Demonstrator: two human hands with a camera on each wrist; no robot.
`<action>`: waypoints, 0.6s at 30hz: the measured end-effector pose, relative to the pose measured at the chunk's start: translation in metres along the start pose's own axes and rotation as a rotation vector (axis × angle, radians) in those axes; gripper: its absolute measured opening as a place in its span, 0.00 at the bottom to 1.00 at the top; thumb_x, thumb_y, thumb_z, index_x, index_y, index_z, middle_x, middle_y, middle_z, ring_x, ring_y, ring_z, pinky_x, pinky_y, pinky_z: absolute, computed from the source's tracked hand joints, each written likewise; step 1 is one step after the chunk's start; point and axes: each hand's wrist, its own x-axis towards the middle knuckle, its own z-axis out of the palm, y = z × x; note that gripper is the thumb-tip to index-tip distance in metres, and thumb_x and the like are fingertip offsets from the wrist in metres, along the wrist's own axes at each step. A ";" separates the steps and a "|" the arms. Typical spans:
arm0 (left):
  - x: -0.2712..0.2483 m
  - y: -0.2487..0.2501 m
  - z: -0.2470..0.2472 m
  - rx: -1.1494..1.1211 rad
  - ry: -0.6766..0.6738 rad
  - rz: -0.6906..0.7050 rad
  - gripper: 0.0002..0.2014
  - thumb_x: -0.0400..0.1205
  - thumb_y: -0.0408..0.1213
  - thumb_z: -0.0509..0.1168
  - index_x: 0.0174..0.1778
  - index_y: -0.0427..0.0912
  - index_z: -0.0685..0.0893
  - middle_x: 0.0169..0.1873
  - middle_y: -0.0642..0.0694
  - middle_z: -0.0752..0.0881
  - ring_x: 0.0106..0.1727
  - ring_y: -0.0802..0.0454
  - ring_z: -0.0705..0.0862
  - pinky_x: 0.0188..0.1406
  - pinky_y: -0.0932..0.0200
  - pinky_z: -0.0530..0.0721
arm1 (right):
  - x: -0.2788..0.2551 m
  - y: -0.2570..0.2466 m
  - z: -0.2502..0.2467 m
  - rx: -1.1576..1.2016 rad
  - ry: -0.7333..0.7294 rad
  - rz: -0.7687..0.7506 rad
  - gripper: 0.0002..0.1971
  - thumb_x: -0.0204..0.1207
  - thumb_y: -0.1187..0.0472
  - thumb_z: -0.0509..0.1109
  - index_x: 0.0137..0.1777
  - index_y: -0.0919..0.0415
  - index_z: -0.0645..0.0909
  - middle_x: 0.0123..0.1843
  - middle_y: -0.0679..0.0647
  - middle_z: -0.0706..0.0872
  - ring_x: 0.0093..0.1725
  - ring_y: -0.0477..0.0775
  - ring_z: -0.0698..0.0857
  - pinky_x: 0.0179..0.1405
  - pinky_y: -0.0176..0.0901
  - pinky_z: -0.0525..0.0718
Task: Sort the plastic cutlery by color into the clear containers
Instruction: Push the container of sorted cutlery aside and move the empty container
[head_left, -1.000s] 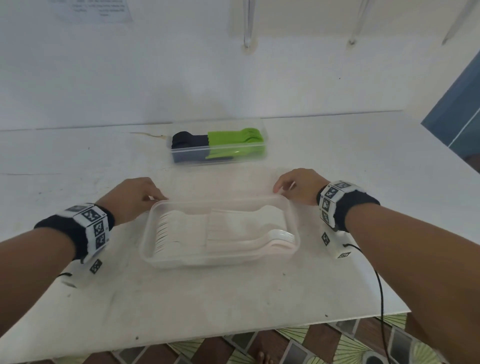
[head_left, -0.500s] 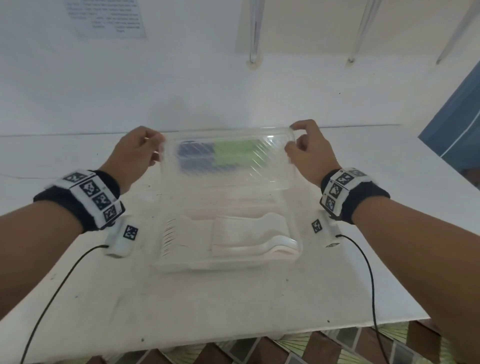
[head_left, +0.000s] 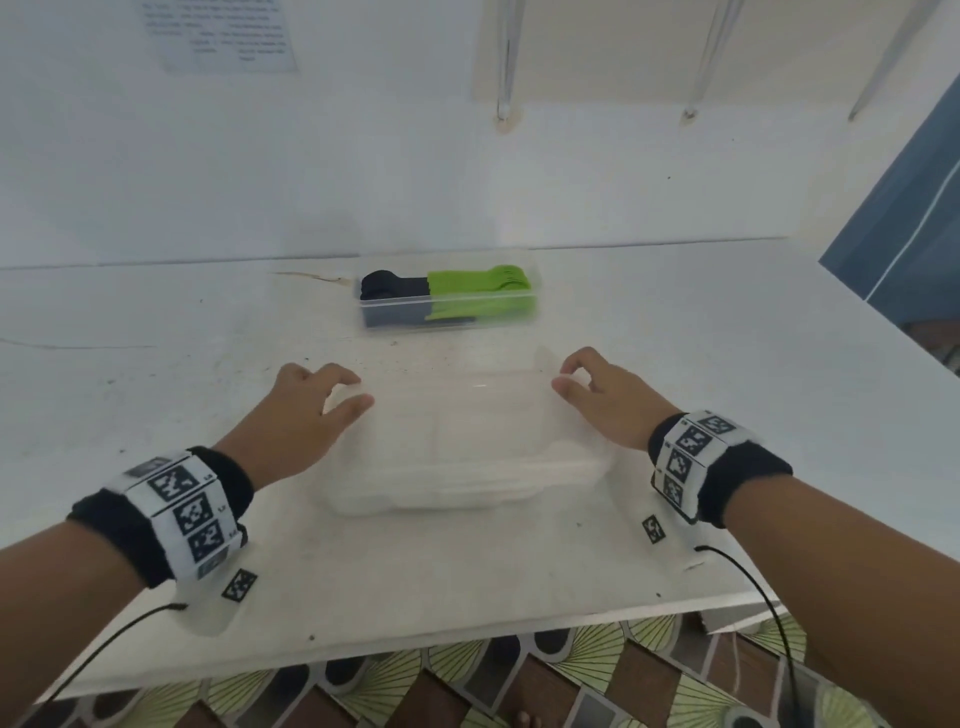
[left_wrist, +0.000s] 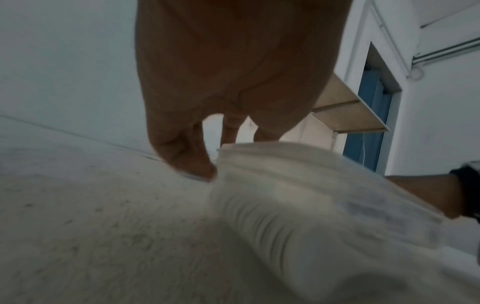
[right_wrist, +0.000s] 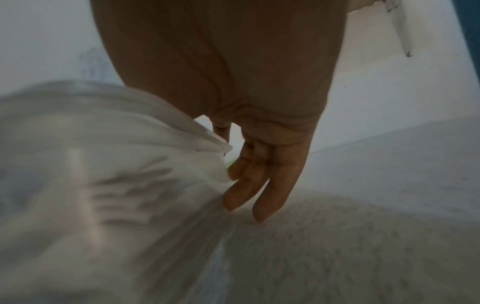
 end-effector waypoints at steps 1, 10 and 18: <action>-0.004 0.002 0.000 -0.006 -0.044 -0.037 0.23 0.86 0.62 0.58 0.75 0.58 0.73 0.55 0.43 0.80 0.47 0.55 0.82 0.47 0.57 0.79 | -0.002 -0.002 0.004 0.002 -0.012 0.009 0.13 0.89 0.41 0.56 0.62 0.49 0.70 0.35 0.53 0.79 0.33 0.54 0.79 0.37 0.48 0.75; -0.023 0.014 0.002 -0.162 -0.238 -0.142 0.56 0.71 0.74 0.63 0.90 0.59 0.42 0.68 0.45 0.78 0.50 0.53 0.87 0.44 0.58 0.89 | 0.002 -0.011 0.023 -0.125 0.110 0.005 0.16 0.90 0.47 0.52 0.67 0.57 0.70 0.52 0.61 0.84 0.50 0.65 0.84 0.54 0.57 0.81; 0.025 0.014 -0.006 -0.187 -0.151 -0.154 0.54 0.75 0.69 0.68 0.91 0.53 0.47 0.62 0.45 0.81 0.52 0.48 0.85 0.47 0.49 0.93 | 0.049 -0.026 0.020 -0.199 0.177 0.077 0.19 0.91 0.47 0.54 0.69 0.61 0.71 0.59 0.65 0.82 0.56 0.69 0.83 0.53 0.54 0.77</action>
